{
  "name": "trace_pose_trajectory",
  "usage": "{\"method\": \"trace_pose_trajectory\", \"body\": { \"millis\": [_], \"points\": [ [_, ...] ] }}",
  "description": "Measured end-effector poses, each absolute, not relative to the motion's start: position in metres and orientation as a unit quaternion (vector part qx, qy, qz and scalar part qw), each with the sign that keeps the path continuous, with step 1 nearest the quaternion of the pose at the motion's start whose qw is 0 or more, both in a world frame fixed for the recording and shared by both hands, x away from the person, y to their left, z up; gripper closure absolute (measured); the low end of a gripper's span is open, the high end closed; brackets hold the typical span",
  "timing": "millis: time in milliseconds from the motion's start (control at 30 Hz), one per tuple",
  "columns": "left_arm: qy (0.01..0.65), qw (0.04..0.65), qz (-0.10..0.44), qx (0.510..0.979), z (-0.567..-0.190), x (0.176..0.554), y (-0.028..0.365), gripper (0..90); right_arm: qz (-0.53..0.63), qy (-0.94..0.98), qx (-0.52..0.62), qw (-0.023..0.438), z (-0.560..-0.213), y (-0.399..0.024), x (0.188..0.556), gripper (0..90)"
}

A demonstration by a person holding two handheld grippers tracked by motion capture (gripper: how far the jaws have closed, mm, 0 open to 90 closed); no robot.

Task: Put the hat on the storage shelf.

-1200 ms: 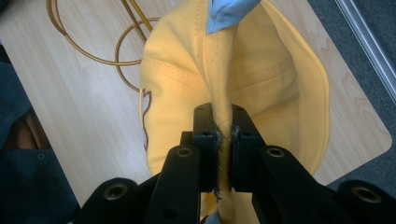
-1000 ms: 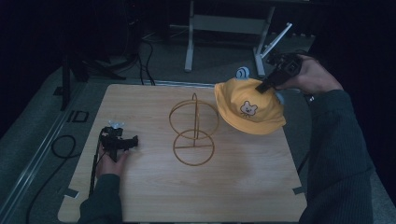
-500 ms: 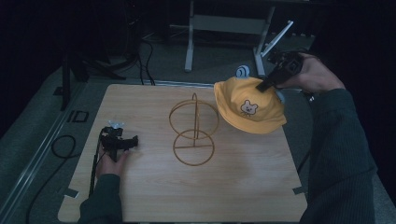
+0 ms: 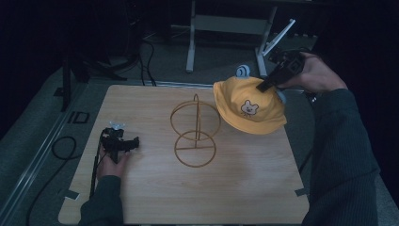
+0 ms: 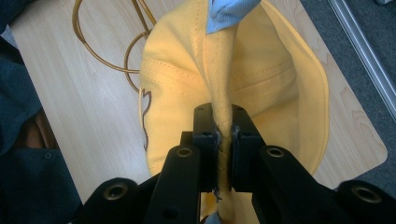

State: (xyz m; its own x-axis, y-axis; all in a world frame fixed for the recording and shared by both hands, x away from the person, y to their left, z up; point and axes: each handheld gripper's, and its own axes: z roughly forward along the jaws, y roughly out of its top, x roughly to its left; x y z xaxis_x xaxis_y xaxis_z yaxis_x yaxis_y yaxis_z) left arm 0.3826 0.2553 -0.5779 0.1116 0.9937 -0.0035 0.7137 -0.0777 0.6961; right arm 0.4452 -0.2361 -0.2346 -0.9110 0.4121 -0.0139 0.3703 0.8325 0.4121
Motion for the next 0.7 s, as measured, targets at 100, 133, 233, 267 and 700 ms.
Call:
{"method": "trace_pose_trajectory", "body": {
  "millis": [100,133,233,267,700],
  "points": [
    [0.618,0.281,0.249,0.69,-0.5779,0.3826,0.2553,7.3,0.202,0.957,0.204,0.051,-0.2346,-0.2358,0.445,83.9],
    [0.618,0.281,0.249,0.69,-0.5779,0.3826,0.2553,7.3,0.201,0.957,0.203,0.051,-0.2348,-0.2357,0.445,83.9],
    [0.618,0.281,0.249,0.69,-0.5779,0.3826,0.2553,7.3,0.201,0.957,0.203,0.051,-0.2346,-0.2356,0.4451,83.9],
    [0.618,0.281,0.249,0.69,-0.5779,0.3826,0.2553,7.3,0.201,0.957,0.203,0.051,-0.2346,-0.2356,0.4451,83.9],
    [0.618,0.281,0.249,0.69,-0.5779,0.3826,0.2553,7.3,0.21,0.956,0.197,0.051,-0.2293,-0.2328,0.4423,83.9]
  ]
}}
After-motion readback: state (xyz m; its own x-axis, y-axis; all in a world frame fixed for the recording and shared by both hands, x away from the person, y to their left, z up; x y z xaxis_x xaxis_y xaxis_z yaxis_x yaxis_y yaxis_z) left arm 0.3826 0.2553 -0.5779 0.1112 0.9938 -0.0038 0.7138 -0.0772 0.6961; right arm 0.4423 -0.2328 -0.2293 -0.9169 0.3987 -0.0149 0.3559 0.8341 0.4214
